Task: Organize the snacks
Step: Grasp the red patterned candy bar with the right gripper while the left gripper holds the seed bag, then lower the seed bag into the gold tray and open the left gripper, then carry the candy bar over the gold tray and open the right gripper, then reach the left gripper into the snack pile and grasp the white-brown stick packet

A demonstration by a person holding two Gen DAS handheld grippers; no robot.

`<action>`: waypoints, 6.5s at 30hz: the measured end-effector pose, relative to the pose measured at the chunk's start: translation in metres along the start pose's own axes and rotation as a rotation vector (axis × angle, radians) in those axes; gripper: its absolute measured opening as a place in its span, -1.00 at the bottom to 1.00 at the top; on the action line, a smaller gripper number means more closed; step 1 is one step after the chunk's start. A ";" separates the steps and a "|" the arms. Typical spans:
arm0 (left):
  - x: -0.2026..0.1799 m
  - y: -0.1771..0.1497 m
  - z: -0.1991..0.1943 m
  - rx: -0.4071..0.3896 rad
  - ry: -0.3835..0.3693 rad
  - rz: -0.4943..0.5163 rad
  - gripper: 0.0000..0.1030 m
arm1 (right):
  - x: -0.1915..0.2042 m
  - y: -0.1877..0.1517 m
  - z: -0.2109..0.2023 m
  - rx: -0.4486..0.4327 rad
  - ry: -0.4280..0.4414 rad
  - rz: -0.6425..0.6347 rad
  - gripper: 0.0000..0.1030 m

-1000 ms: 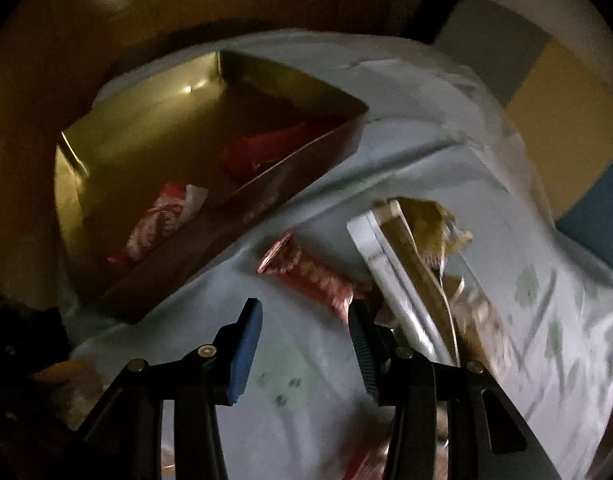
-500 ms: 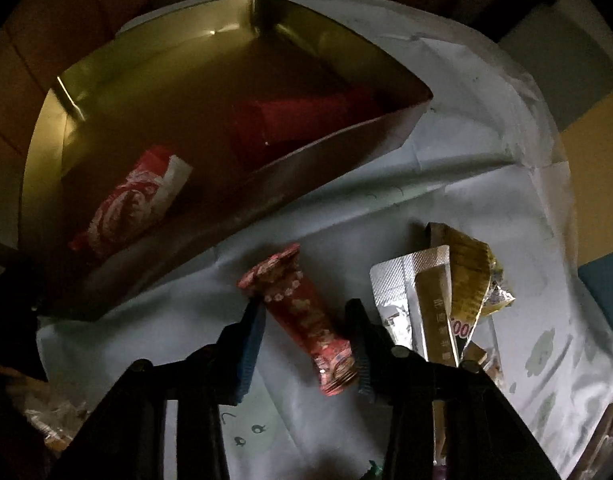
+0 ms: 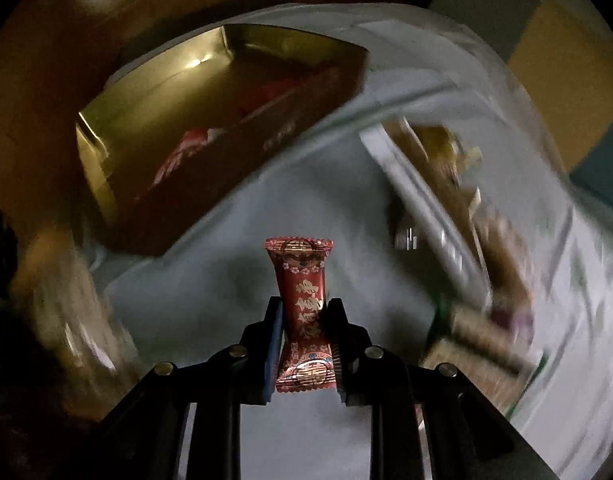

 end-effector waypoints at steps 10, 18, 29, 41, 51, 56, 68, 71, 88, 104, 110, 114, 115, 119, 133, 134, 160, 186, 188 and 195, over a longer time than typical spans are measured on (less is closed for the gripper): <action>0.076 0.070 -0.041 -0.157 0.216 -0.056 -0.78 | 0.012 -0.035 0.000 -0.006 -0.045 0.076 -0.58; 0.148 0.099 0.011 -0.113 0.338 -0.190 -0.77 | 0.031 -0.042 -0.001 -0.022 -0.068 0.054 -0.57; 0.207 0.101 0.068 -0.041 0.444 -0.348 -0.46 | 0.025 -0.046 0.003 -0.036 -0.077 0.039 -0.57; 0.171 0.069 0.016 -0.037 0.578 -0.256 -0.38 | 0.025 -0.046 0.005 -0.038 -0.092 0.036 -0.56; 0.139 0.045 -0.018 -0.083 0.628 -0.229 -0.37 | 0.025 -0.047 0.005 -0.044 -0.105 0.051 -0.54; 0.137 0.031 -0.023 -0.073 0.636 -0.249 -0.37 | 0.027 -0.047 0.005 -0.040 -0.130 0.054 -0.54; 0.136 0.014 -0.031 -0.067 0.632 -0.273 -0.36 | 0.028 -0.047 0.005 -0.059 -0.181 0.125 -0.55; 0.135 0.012 -0.032 -0.066 0.630 -0.272 -0.36 | 0.028 -0.048 0.004 -0.065 -0.189 0.141 -0.56; 0.148 0.004 -0.040 -0.070 0.644 -0.306 -0.36 | 0.026 -0.023 -0.030 -0.186 -0.152 0.296 -0.59; 0.178 -0.002 -0.069 -0.104 0.721 -0.369 -0.36 | 0.126 0.103 -0.011 -0.316 0.120 0.197 -0.58; 0.180 -0.004 -0.068 -0.098 0.723 -0.365 -0.36 | 0.143 0.101 0.035 -0.235 0.153 0.206 -0.51; 0.180 -0.006 -0.067 -0.093 0.723 -0.366 -0.36 | 0.145 0.096 0.043 -0.223 0.164 0.207 -0.51; 0.179 -0.006 -0.066 -0.091 0.722 -0.364 -0.36 | 0.145 0.096 0.042 -0.226 0.167 0.207 -0.51; 0.173 -0.004 -0.065 -0.091 0.718 -0.349 -0.36 | 0.141 0.097 0.039 -0.249 0.158 0.206 -0.43; 0.156 0.000 -0.058 -0.076 0.703 -0.304 -0.36 | 0.111 0.081 -0.005 -0.345 0.008 0.216 -0.06; 0.154 0.000 -0.057 -0.074 0.701 -0.300 -0.36 | 0.107 0.079 -0.008 -0.348 -0.005 0.216 -0.05; 0.116 0.015 -0.025 -0.036 0.609 -0.191 -0.36 | -0.043 0.004 -0.081 -0.320 -0.371 0.271 0.16; -0.001 0.081 0.121 0.183 0.306 0.311 0.18 | -0.174 -0.075 -0.123 -0.300 -0.539 0.726 0.39; -0.003 0.083 0.139 0.227 0.280 0.355 0.22 | -0.172 -0.073 -0.125 -0.312 -0.534 0.726 0.42; -0.018 0.092 0.196 0.300 0.214 0.559 0.54 | -0.171 -0.070 -0.129 -0.326 -0.510 0.740 0.46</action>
Point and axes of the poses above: each gripper's, at about its wrist camera, not at the fingertips, and z roughly the way its jaws point, x to its left, y to its top, the point moved 7 cm from there along z, roughly the way its jaws point, and after that the axes turned 12 degrees about -x, right-handed, at the moved point
